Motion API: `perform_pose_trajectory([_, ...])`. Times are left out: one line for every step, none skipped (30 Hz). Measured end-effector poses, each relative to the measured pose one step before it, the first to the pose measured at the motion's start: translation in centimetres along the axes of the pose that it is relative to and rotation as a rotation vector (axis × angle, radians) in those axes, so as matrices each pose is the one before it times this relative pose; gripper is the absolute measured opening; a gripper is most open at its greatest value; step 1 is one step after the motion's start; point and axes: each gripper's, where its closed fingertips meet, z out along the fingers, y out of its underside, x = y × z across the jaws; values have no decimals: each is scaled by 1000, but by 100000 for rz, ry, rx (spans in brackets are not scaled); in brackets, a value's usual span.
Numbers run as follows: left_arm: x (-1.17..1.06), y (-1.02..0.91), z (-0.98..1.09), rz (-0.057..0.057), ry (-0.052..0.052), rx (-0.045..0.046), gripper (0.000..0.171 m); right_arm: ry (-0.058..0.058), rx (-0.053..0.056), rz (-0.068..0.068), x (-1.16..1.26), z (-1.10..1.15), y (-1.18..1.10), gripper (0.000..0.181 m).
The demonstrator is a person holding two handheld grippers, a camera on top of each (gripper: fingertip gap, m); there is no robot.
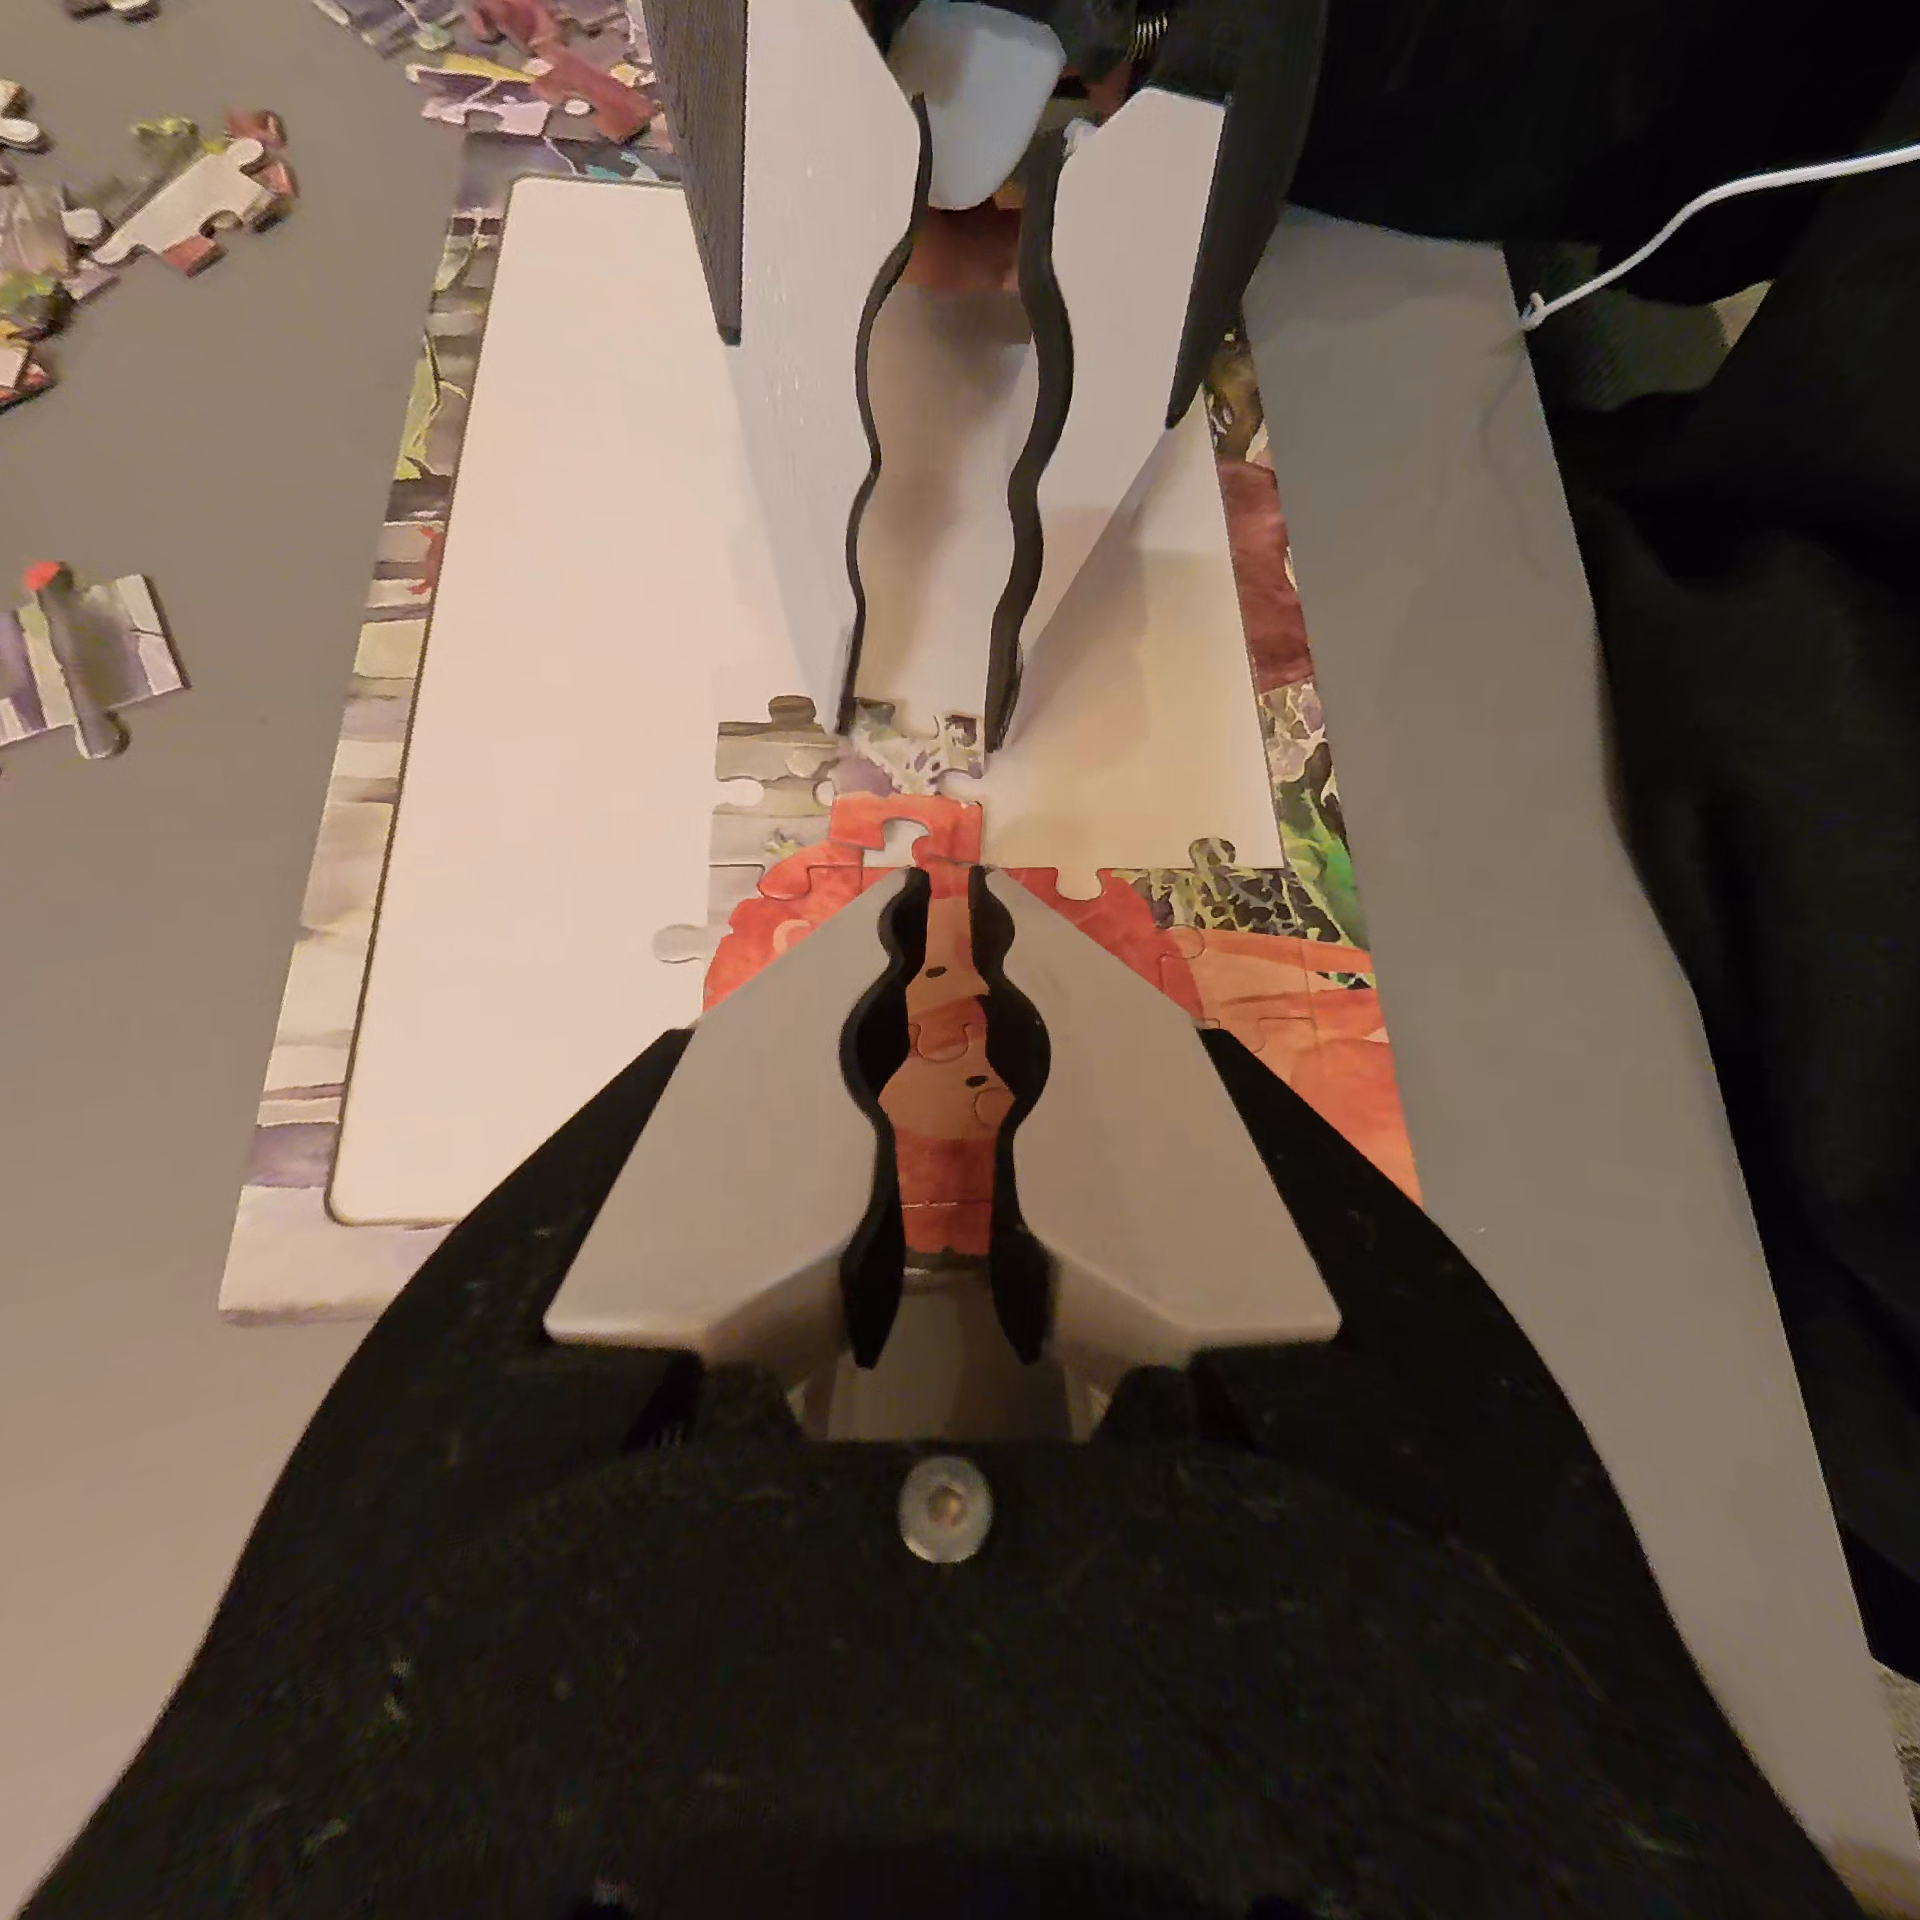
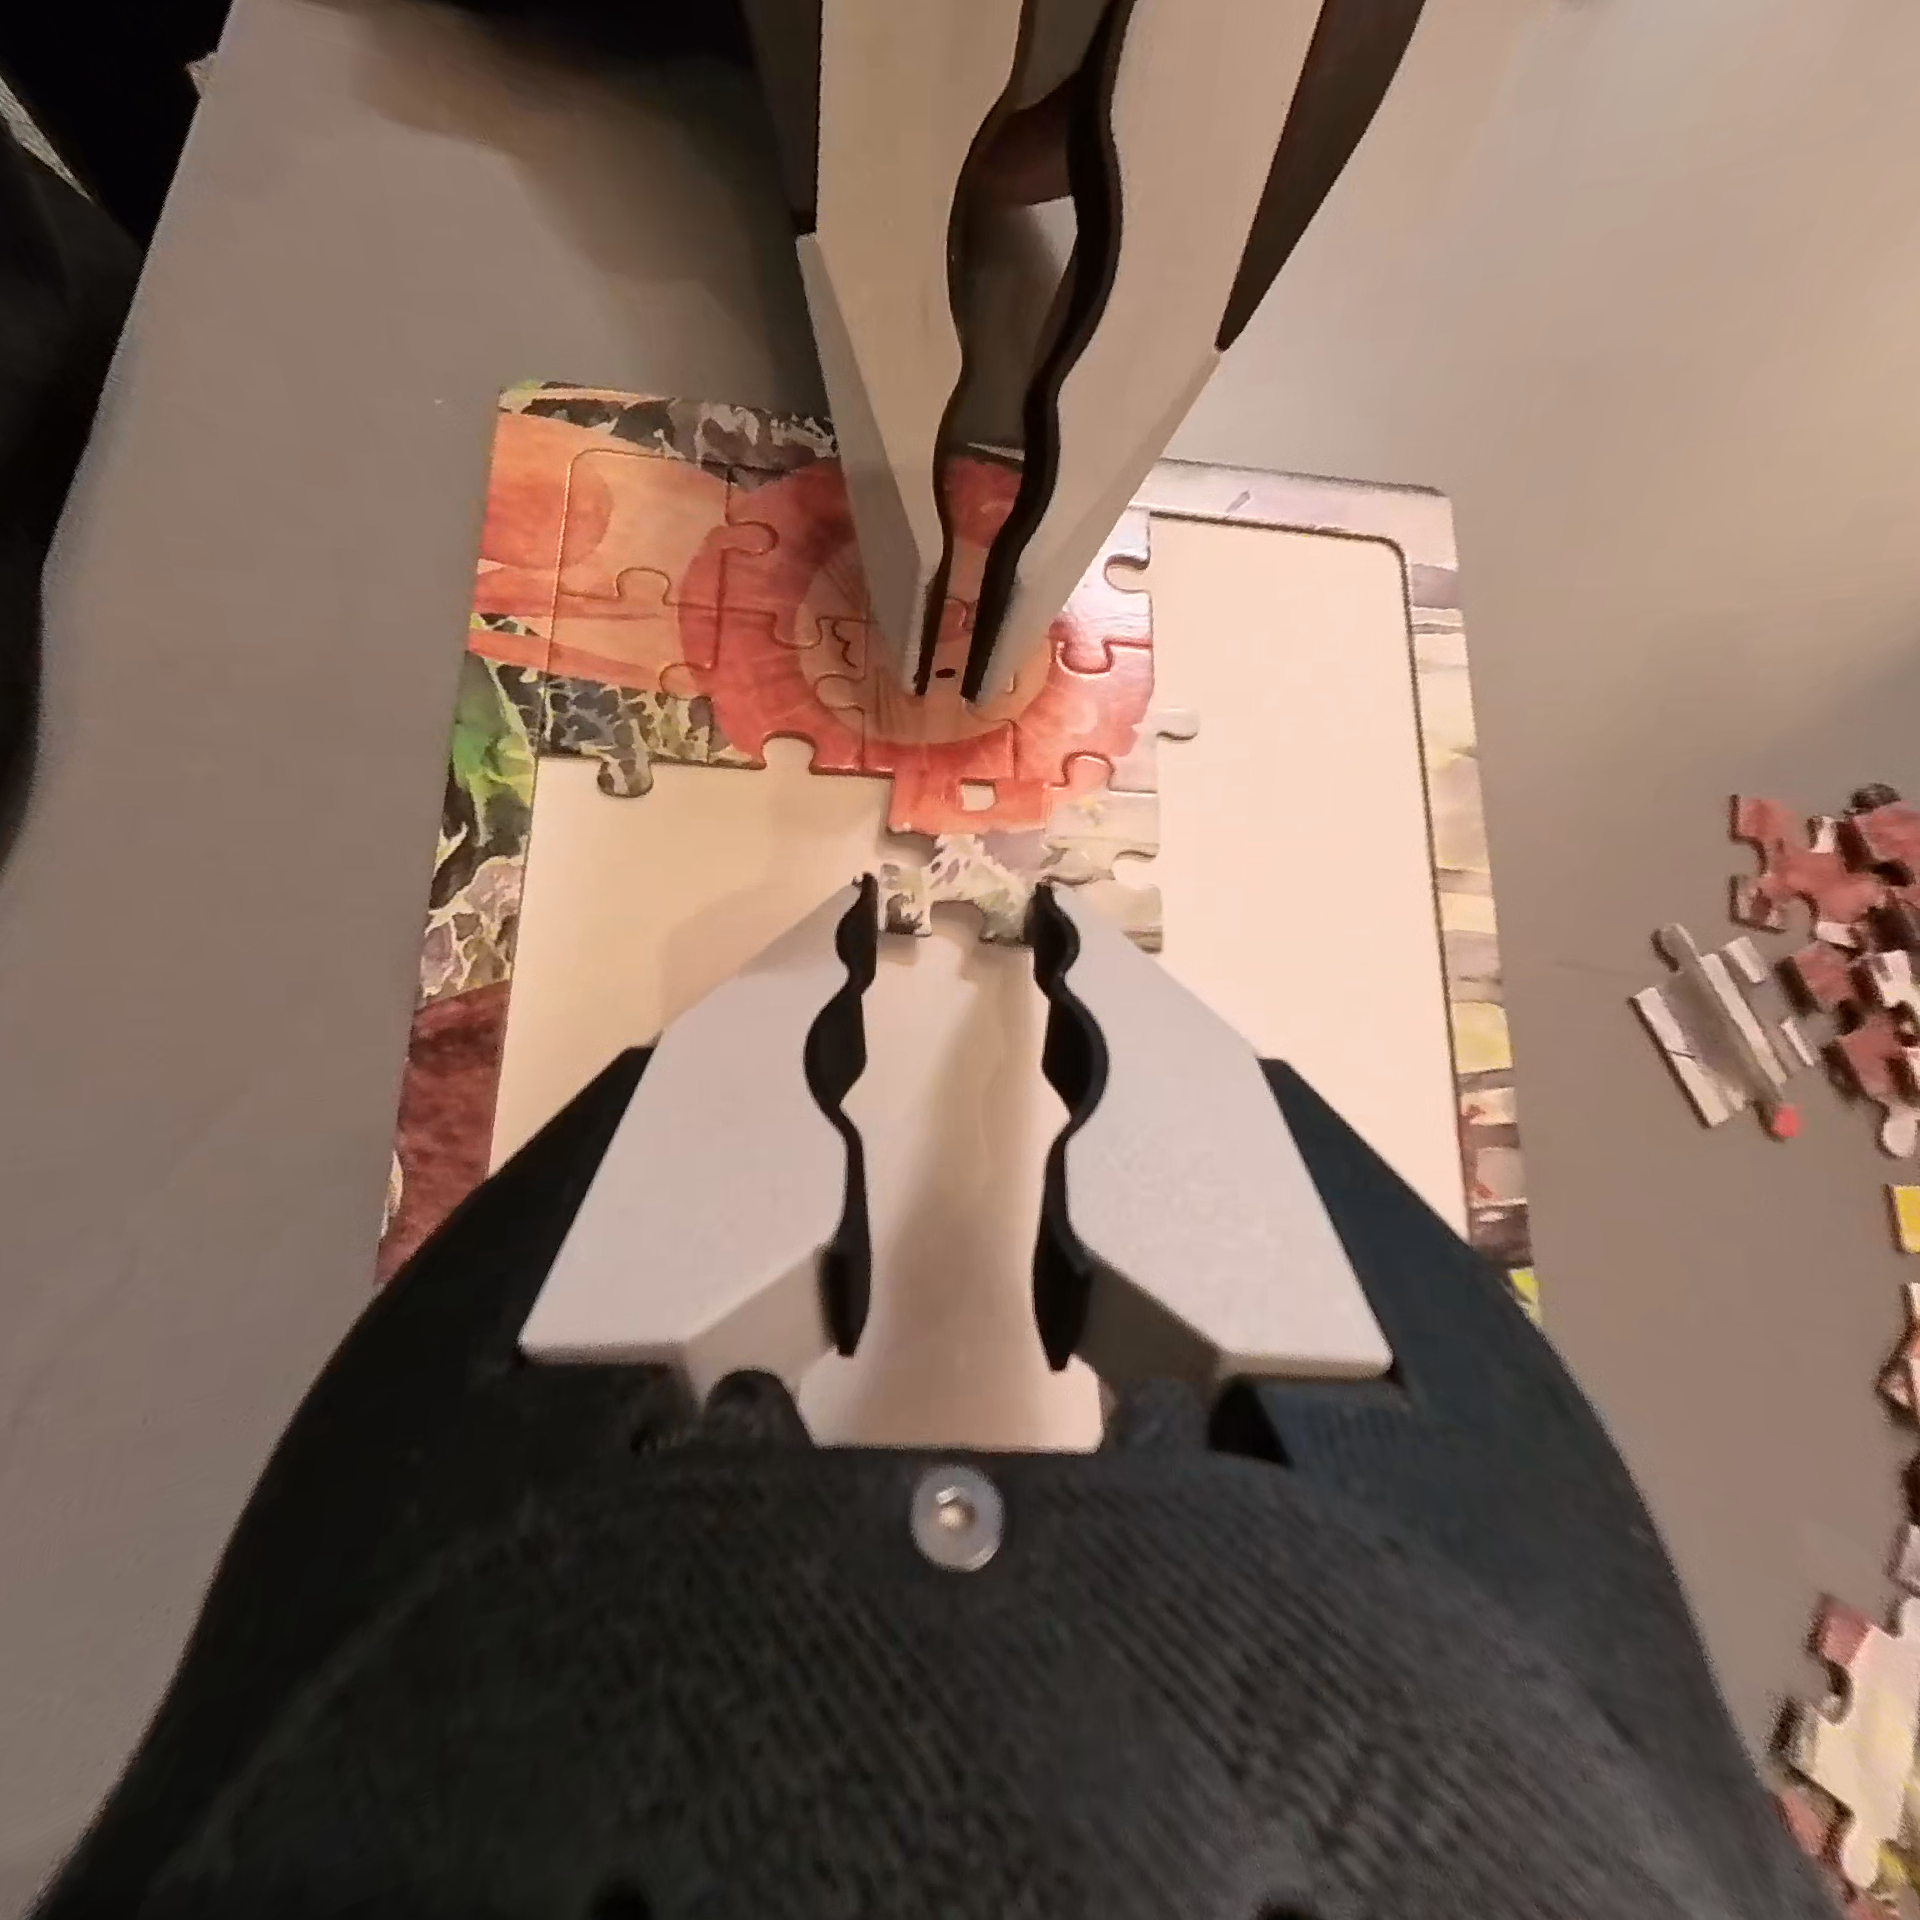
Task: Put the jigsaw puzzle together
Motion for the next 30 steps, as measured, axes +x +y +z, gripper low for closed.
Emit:
perform_pose_trajectory([30,2,19,32,143,-38,6,-547,-524,-405,-114,52,71,28])
perform_pose_trajectory([34,12,29,42,109,-84,6,-476,-448,-425,-104,51,67,28])
perform_pose_trajectory([34,25,48,221,134,-101,6,-248,-284,-360,-57,40,41,28])
perform_pose_trajectory([19,45,63,288,61,-178,6,-219,-44,-322,-41,21,19,28])
perform_pose_trajectory([20,44,68,120,48,-225,7,-335,113,-209,-36,30,5,28])
perform_pose_trajectory([9,53,71,-42,178,-290,7,-281,62,-56,-9,16,13,28])
perform_pose_trajectory([24,47,70,-76,210,-190,7,-431,52,-80,-21,8,23,28])
perform_pose_trajectory([16,38,60,-33,178,-138,8,-388,187,-204,-23,5,-14,28])
perform_pose_trajectory([6,48,44,-36,96,-265,8,-169,133,-333,6,30,4,28])
perform_pose_trajectory([-3,25,26,-19,-52,-251,8,-227,131,-356,3,30,-9,28])
perform_pose_trajectory([-9,1,4,25,-65,-53,8,-215,213,-378,4,7,-20,28])
perform_pose_trajectory([-8,-2,-4,17,-36,57,8,-70,131,-256,19,22,-16,28])
perform_pose_trajectory([-9,-3,-17,-10,-58,61,8,-63,171,-113,7,18,-14,28])
perform_pose_trajectory([-18,-5,2,-96,-35,12,8,74,143,-321,0,13,-15,28])
perform_pose_trajectory([-3,10,4,-104,76,-40,8,246,35,-482,8,1,-15,29])
perform_pose_trajectory([-14,9,-5,-22,-38,-75,9,258,-49,-444,7,-5,-3,28])
perform_pose_trajectory([0,14,8,43,-54,-80,9,228,-61,-340,8,0,-6,29])
perform_pose_trajectory([-12,9,15,-2,-98,-98,9,246,-39,-275,7,-6,-16,29])
perform_pose_trajectory([-6,27,11,-74,-2,-146,9,341,52,-288,20,8,-22,29])
perform_pose_trajectory([-7,21,3,-52,-9,-156,9,308,110,-354,9,20,-26,29])
perform_pose_trajectory([-13,15,12,34,-85,-144,9,144,65,-377,-23,3,-23,29])
perform_pose_trajectory([2,21,5,86,-84,-114,9,52,47,-296,-22,0,-15,30])
perform_pose_trajectory([4,12,14,86,-82,-102,9,-273,-20,-61,-53,0,-3,30])
perform_pose_trajectory([-19,19,5,53,-113,-131,9,-277,-99,299,-39,-16,13,30])
perform_pose_trajectory([-42,33,-6,70,-260,-180,10,-76,-96,391,12,-4,22,30])
perform_pose_trajectory([-35,25,-2,20,-233,-126,10,43,-10,218,19,-3,10,30])
perform_pose_trajectory([-22,2,-10,-95,-43,56,10,88,105,38,28,-8,-9,30])
perform_pose_trajectory([-11,-7,-20,-113,29,112,10,107,102,26,11,-21,-15,30])
perform_pose_trajectory([-15,-1,-4,-69,-63,39,10,64,73,91,15,-10,-21,30])
perform_pose_trajectory([-11,14,-6,46,-125,-86,10,8,100,44,-7,-14,-38,29])
